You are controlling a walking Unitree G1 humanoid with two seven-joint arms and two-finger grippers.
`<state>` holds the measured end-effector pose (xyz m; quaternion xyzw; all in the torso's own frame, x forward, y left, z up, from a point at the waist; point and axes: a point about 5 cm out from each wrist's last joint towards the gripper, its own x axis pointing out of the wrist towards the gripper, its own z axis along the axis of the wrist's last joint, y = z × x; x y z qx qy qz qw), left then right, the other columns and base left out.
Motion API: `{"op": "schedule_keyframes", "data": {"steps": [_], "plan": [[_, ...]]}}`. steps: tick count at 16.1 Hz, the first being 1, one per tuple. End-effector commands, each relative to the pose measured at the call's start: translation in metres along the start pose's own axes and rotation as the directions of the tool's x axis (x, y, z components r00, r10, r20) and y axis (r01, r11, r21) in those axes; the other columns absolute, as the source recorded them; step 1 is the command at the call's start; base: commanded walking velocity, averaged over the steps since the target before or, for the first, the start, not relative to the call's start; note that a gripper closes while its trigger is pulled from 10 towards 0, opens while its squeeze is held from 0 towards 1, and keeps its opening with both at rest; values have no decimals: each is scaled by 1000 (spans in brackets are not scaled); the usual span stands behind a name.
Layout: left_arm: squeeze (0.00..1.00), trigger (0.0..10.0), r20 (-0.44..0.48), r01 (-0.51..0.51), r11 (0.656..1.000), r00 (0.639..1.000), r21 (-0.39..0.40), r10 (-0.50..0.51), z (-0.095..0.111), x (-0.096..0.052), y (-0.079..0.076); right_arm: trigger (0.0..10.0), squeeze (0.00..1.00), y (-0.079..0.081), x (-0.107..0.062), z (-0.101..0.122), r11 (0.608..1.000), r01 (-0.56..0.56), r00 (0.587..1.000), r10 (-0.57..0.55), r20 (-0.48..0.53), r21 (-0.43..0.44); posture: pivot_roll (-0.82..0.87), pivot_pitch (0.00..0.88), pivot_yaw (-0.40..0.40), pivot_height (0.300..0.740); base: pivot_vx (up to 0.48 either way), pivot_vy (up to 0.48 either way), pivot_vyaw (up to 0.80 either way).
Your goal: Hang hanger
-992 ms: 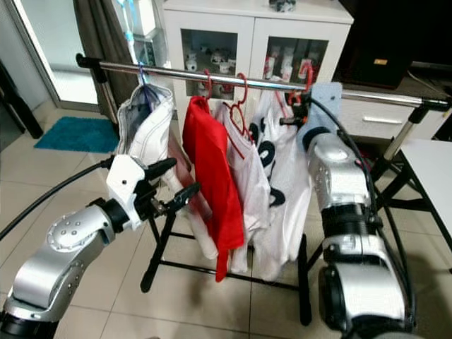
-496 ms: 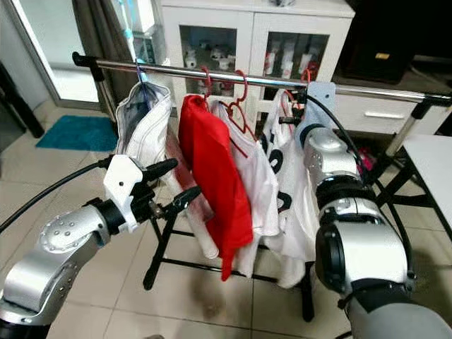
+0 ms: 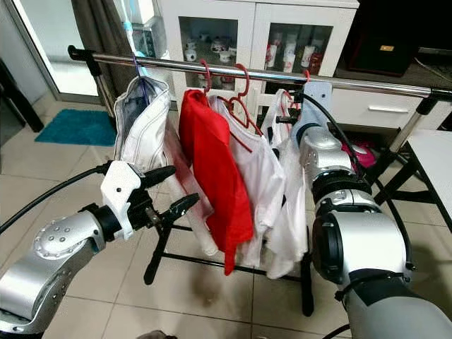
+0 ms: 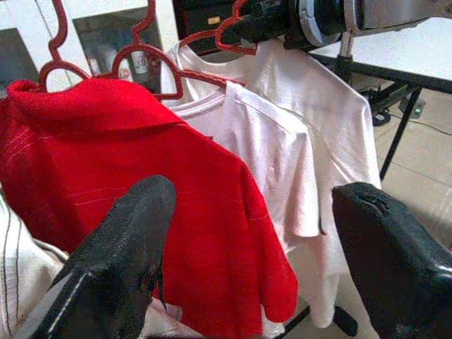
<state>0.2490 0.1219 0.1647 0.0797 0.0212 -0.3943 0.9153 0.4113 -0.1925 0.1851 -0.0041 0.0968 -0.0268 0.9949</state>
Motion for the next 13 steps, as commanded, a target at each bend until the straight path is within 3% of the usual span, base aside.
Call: {"op": "schedule_keyframes", "data": {"steps": [1,2,4,7,9,11,12,13], "plan": [[0,10000,3,14,1000,1000,-3,-14,2,-1,-4,10000,0,4,0,-3,1000,-14,1000,14,-10,-1,1,78,25,740,0,0,0],[0,10000,9,21,1000,1000,-4,-21,2,-1,-5,10000,1000,3,0,-2,1000,-17,1000,16,19,9,0,70,23,740,0,0,0],[0,10000,30,20,1000,999,-8,-20,4,0,-5,10000,1000,1,-2,2,998,-55,995,53,87,25,-2,50,17,740,0,0,0],[0,10000,57,-117,993,991,-31,118,5,-1,11,10000,1000,-4,-18,2,985,-167,960,154,235,34,-24,16,43,740,0,0,0],[0,10000,49,-266,963,962,-33,268,1,-1,25,10000,1000,-2,-50,-5,975,-222,924,205,321,17,-38,1,60,740,0,0,0],[0,10000,64,-330,943,941,-41,332,3,1,32,10000,1000,7,-76,-13,956,-292,905,265,332,35,-54,0,66,740,0,0,0],[0,10000,70,-358,933,930,-40,360,5,2,35,10000,1000,18,-95,-15,925,-373,873,322,366,75,-54,0,62,740,0,0,0],[0,10000,59,-372,927,926,-44,374,3,2,35,10000,1000,22,-104,-17,932,-355,871,303,387,69,-56,0,65,740,0,0,0]]}}
